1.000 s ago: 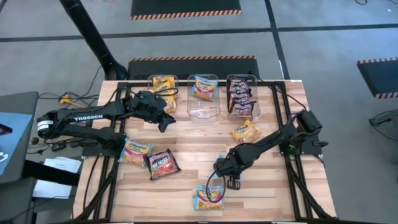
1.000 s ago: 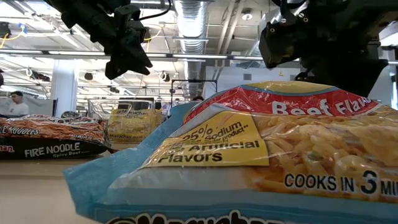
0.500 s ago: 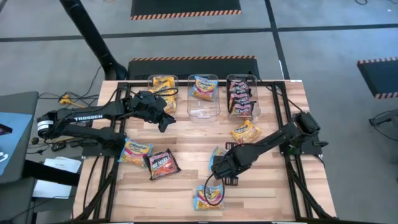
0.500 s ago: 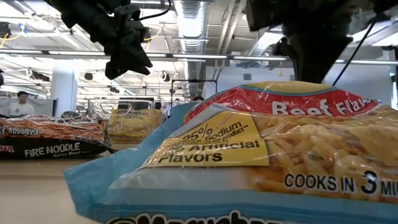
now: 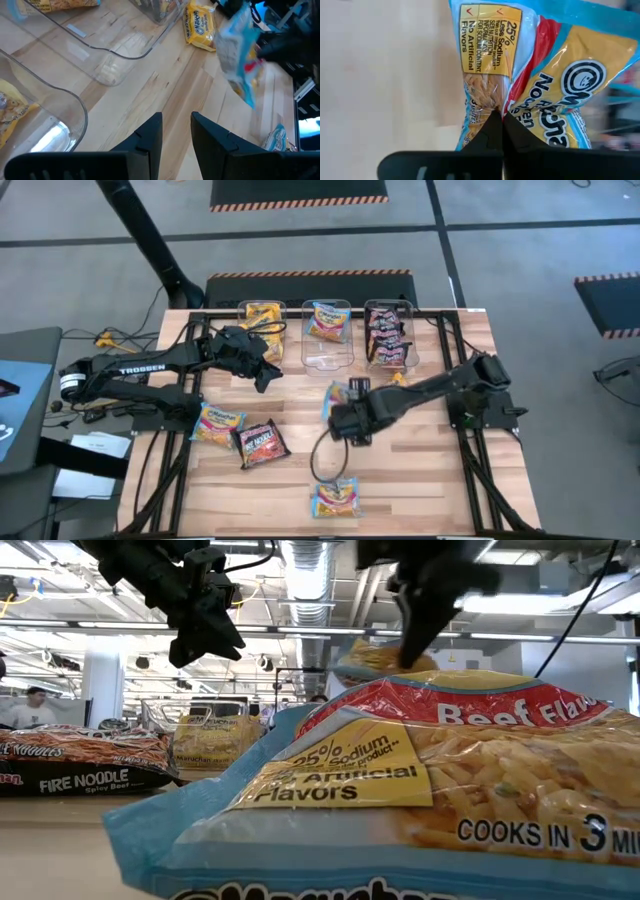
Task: Sort Maruchan noodles
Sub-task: Put the blue noodle pack into the middle transparent bin
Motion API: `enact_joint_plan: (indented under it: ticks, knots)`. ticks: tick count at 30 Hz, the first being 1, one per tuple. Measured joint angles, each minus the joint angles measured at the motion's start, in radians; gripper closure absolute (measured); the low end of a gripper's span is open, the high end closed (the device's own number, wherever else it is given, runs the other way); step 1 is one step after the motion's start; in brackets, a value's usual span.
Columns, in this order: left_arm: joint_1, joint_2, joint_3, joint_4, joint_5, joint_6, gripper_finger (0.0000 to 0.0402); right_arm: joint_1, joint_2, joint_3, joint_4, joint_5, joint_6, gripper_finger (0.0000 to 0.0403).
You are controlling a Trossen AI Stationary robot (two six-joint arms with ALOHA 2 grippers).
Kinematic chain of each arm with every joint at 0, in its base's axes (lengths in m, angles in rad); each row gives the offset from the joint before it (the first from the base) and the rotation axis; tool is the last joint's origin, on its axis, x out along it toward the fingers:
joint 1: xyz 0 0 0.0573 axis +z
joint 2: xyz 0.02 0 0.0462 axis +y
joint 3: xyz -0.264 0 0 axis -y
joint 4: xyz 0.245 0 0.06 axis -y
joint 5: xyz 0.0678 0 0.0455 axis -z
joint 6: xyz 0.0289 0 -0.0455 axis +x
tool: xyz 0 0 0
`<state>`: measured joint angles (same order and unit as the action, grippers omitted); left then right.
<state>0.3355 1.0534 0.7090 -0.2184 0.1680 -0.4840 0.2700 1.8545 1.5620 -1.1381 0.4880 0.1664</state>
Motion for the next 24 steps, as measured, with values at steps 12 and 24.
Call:
enact_joint_plan:
  ticks: [12,24]
  knots:
    - [0.0,0.0,0.0,0.0,0.0,-0.001,0.0313,-0.245,0.0,0.0,0.235,0.198,-0.414,0.04]
    - [0.0,0.0,0.0,0.0,0.0,-0.002,0.0313,-0.489,-0.001,0.0,0.482,0.127,-0.662,0.04]
